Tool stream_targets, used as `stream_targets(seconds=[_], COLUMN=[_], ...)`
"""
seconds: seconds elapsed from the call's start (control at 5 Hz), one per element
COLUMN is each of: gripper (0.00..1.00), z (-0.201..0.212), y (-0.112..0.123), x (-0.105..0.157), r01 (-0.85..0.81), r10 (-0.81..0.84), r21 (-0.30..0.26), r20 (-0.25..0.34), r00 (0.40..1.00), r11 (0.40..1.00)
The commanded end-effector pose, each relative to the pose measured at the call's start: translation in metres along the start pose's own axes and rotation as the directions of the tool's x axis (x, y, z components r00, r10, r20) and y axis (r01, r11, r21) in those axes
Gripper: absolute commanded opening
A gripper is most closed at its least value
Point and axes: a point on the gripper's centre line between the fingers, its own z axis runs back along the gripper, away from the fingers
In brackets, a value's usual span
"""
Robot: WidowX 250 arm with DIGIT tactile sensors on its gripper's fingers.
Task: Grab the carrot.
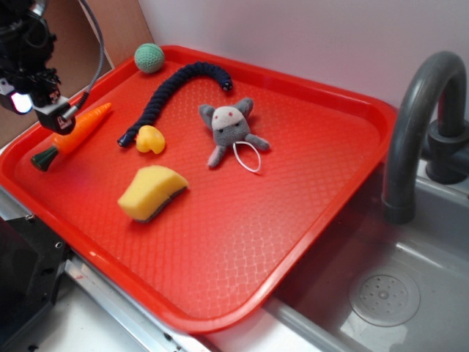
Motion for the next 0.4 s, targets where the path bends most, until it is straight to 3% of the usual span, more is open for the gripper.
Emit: stream_targets(seconds=[0.0, 0.2], gripper=[1.0, 1.0], z=[-0.032, -0.048], y=[0.004, -0.001], x=[0.013, 0.021], r01=[-0.001, 0.028], r10=[0.0, -0.03], r21=[-0.013, -0.04], r20=[-0.045, -0.059], r00=[0.999, 0.998], r11=[1.0, 0.999])
